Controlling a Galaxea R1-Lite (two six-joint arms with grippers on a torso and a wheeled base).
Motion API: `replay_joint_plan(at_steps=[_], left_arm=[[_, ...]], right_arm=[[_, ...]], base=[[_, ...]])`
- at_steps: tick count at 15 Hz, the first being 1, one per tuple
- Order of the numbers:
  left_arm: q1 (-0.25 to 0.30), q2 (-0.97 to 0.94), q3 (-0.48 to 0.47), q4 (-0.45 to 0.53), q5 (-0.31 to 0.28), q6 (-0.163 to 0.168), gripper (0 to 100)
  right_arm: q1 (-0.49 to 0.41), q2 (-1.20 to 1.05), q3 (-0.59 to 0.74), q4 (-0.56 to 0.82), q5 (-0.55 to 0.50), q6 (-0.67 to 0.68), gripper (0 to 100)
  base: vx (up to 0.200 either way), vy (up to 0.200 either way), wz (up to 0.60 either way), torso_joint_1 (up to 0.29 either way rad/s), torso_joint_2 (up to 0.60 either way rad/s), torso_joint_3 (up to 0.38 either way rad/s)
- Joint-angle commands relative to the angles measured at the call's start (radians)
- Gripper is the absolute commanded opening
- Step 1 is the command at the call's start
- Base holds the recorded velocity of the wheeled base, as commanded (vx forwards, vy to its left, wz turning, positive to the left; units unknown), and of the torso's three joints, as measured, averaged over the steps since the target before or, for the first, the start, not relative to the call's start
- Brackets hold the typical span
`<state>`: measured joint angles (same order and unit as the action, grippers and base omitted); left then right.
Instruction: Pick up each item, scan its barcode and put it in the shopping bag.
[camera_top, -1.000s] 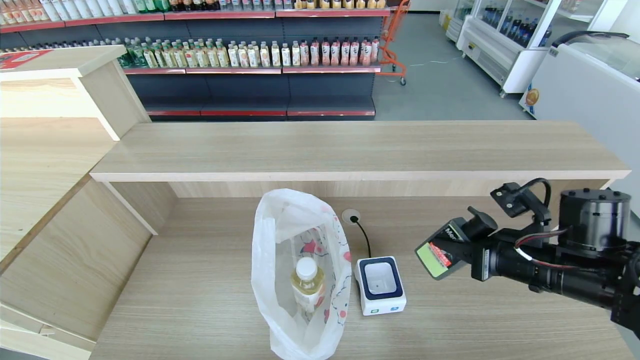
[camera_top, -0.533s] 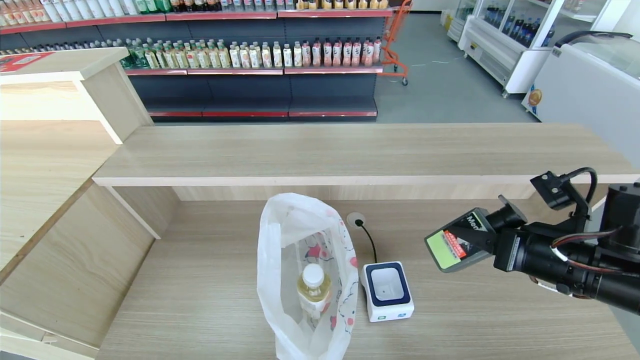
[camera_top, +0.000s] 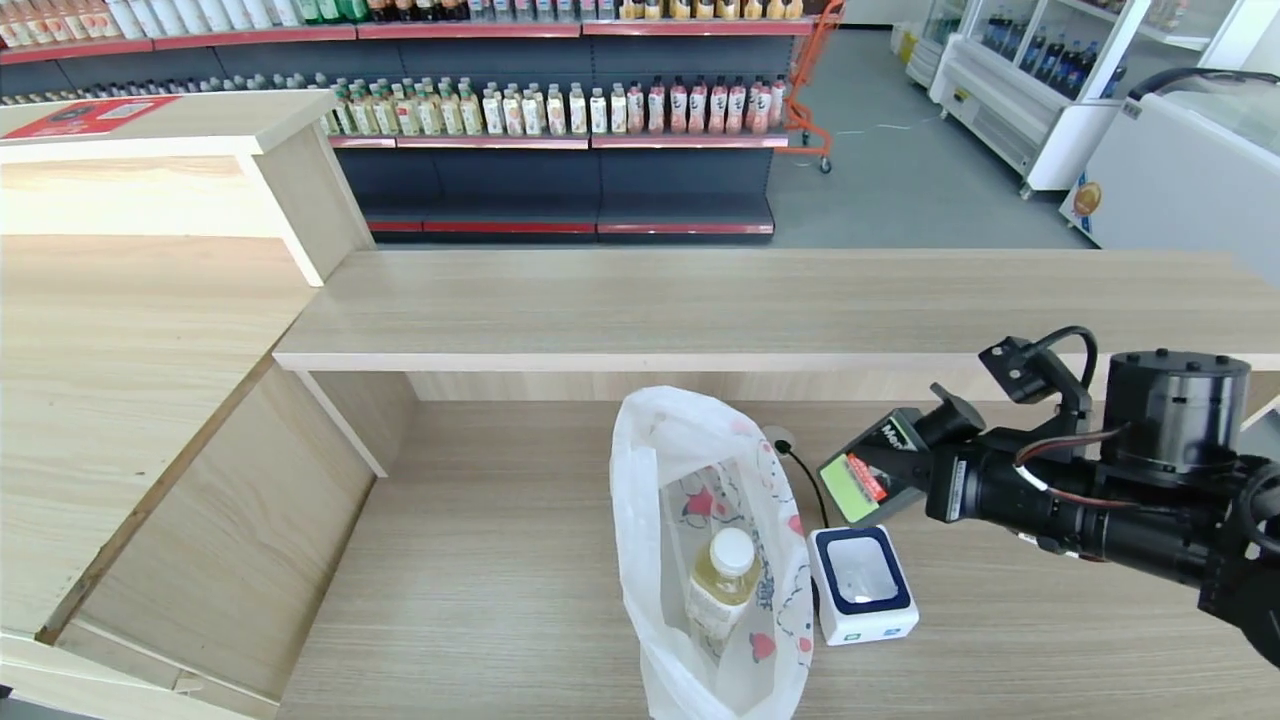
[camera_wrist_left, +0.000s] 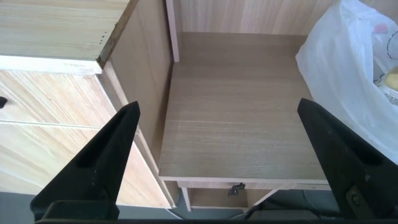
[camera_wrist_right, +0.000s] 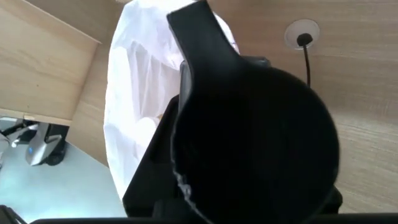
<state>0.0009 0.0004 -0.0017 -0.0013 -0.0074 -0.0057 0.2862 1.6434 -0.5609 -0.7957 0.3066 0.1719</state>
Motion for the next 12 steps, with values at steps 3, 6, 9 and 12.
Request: replay_joint_plan(at_steps=[3, 6, 9, 12], left_arm=[[0.001, 0.000, 0.000, 0.000, 0.000, 0.000, 100], [0.001, 0.000, 0.000, 0.000, 0.000, 0.000, 100], [0.001, 0.000, 0.000, 0.000, 0.000, 0.000, 100], [0.001, 0.000, 0.000, 0.000, 0.000, 0.000, 100]], right_arm=[[0.027, 0.282, -0.200, -0.016, 0.000, -0.111, 0], [0.091, 0.417, -0.295, -0.088, 0.005, -0.160, 0], [0.133, 0.518, -0.312, -0.154, 0.003, -0.250, 0], [0.159, 0.610, -0.358, -0.246, 0.003, -0.285, 0]], base=[[0.000, 0.000, 0.00, 0.000, 0.00, 0.000], [0.000, 0.000, 0.00, 0.000, 0.00, 0.000], [0.000, 0.000, 0.00, 0.000, 0.00, 0.000], [0.000, 0.000, 0.00, 0.000, 0.00, 0.000]])
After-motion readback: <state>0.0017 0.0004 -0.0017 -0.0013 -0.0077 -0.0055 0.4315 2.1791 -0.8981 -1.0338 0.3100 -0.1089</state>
